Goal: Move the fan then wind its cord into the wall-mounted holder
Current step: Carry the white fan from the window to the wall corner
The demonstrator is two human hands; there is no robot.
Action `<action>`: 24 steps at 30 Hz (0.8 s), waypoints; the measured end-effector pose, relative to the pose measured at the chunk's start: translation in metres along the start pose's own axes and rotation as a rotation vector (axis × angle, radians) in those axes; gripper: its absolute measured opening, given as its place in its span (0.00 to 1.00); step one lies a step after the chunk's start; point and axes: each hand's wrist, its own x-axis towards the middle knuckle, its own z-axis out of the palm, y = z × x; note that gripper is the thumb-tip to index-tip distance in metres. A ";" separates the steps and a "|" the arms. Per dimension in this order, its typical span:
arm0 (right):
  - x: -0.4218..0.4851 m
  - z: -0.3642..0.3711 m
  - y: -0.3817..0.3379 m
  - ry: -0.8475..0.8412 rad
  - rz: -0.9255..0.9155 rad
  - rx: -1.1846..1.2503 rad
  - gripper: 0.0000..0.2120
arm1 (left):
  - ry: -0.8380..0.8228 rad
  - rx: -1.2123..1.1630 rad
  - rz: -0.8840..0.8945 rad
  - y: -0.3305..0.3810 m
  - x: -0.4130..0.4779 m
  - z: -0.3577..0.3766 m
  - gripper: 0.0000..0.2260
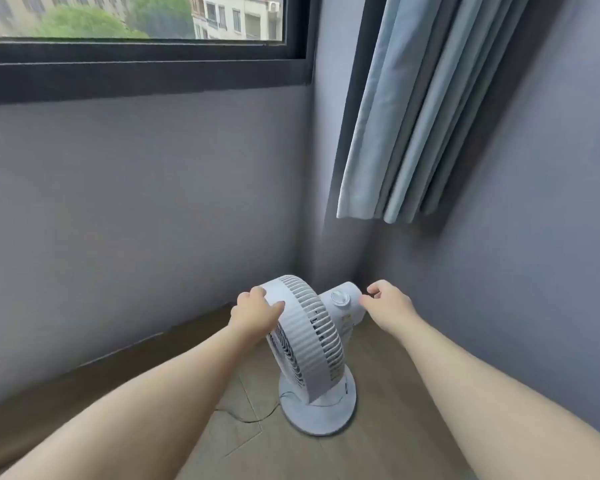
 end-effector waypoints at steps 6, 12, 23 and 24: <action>0.074 0.020 0.019 -0.154 0.098 0.102 0.18 | -0.044 -0.407 -0.235 0.006 0.040 0.019 0.31; 0.132 0.024 0.038 -0.280 0.208 0.167 0.25 | -0.029 -0.632 -0.485 0.018 0.058 0.038 0.37; 0.166 0.044 0.045 -0.563 0.325 0.244 0.27 | -0.043 -0.983 -0.657 0.017 0.063 0.049 0.28; 0.166 0.044 0.046 -0.563 0.334 0.254 0.27 | -0.005 -0.961 -0.666 0.019 0.061 0.050 0.33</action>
